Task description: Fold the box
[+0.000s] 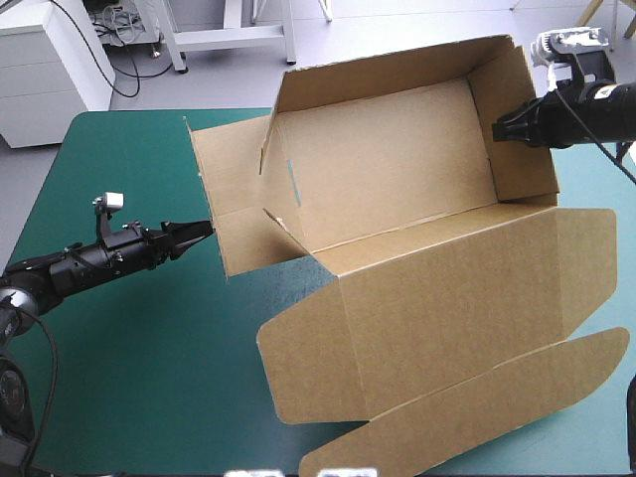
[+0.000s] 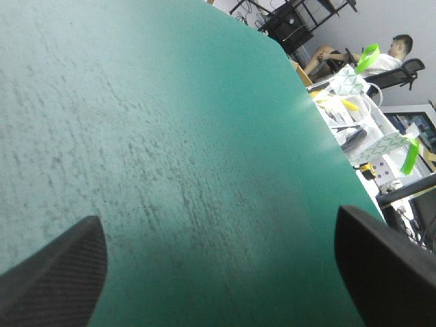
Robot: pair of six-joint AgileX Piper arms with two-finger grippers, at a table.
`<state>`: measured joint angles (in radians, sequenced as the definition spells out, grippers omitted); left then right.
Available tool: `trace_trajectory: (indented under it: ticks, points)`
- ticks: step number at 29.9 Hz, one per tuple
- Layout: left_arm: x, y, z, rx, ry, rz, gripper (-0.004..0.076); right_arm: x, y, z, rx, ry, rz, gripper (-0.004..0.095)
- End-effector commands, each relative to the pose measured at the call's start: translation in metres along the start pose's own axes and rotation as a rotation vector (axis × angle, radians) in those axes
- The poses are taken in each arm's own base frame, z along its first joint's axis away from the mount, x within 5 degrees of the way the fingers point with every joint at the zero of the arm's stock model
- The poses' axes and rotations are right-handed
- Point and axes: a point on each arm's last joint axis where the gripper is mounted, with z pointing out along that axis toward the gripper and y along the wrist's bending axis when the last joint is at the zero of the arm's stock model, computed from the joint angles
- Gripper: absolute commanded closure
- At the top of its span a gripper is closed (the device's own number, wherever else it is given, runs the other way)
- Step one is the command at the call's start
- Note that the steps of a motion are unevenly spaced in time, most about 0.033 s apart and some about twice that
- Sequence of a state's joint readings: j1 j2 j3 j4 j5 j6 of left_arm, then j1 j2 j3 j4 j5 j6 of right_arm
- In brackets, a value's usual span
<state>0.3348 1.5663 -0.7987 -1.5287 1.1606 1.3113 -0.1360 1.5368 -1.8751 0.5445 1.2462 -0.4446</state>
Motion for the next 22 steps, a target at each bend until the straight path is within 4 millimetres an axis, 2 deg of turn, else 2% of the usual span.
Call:
trace_trajectory:
  ticks: [1,7,14,18,22]
  points:
    - [-0.01,-0.03,-0.001,0.177,-0.041,0.043,0.0081,-0.012,0.015,-0.026,-0.021,-0.13,-0.01,0.0928]
    - [-0.014,-0.048,0.011,0.224,-0.005,0.078,0.0081,-0.011,0.015,-0.026,-0.02,-0.129,-0.013,0.0927]
    - [-0.03,-0.097,0.013,0.301,0.003,0.185,0.0081,-0.012,0.016,-0.025,-0.022,-0.128,-0.017,0.0927]
    - [-0.038,-0.13,0.006,0.346,-0.017,0.244,0.0081,-0.012,0.016,-0.025,-0.019,-0.129,-0.024,0.0925]
    - [-0.044,-0.153,0.0,0.377,-0.029,0.287,0.0081,-0.014,0.014,-0.025,-0.004,-0.156,-0.024,0.0916]
